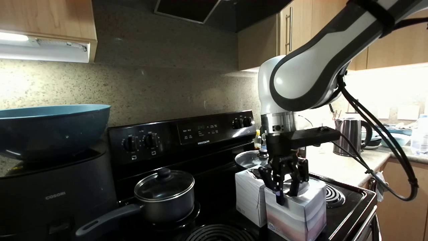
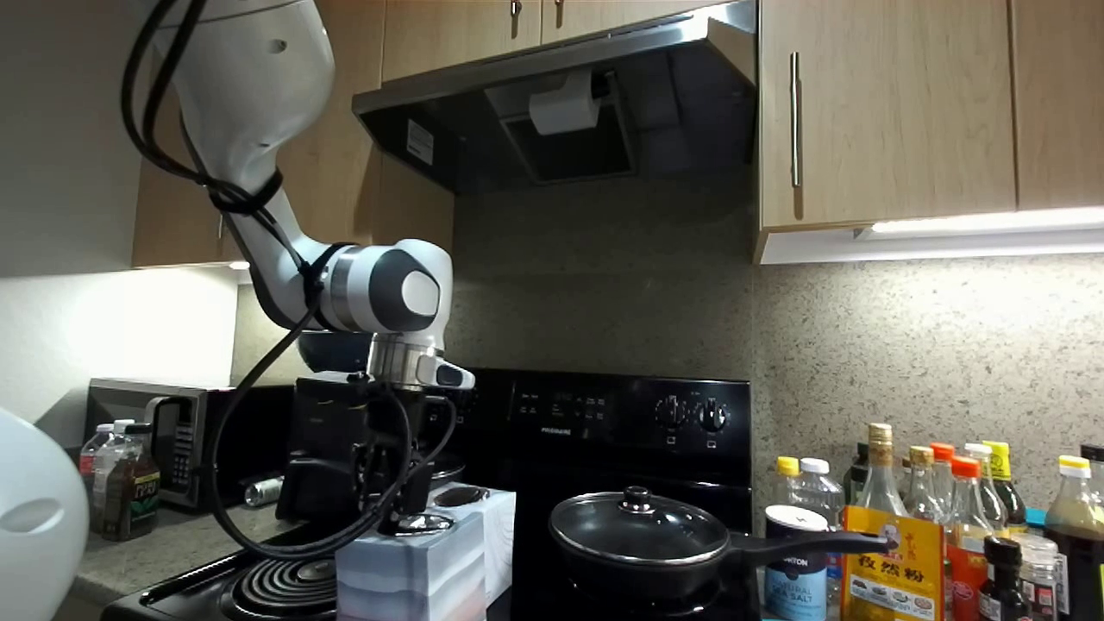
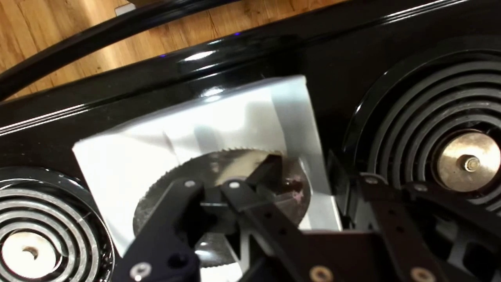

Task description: Switch between the Kleenex boxes

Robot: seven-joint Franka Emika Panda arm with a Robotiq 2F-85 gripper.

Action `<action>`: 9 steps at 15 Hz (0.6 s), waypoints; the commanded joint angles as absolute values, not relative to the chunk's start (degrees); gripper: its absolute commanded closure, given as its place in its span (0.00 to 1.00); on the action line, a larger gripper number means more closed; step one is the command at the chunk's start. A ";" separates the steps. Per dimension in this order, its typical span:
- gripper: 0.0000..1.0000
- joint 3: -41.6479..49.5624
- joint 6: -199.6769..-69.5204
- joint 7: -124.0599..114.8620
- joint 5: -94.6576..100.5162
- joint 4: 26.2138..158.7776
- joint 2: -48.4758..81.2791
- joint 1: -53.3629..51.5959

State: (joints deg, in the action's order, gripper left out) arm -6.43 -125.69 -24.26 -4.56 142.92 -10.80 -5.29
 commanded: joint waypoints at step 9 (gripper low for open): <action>0.99 -9.18 -118.33 -25.36 -4.12 142.42 -17.56 -6.21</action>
State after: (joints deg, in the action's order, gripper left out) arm -7.61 -122.81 -24.05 -4.56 142.41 -13.50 -5.76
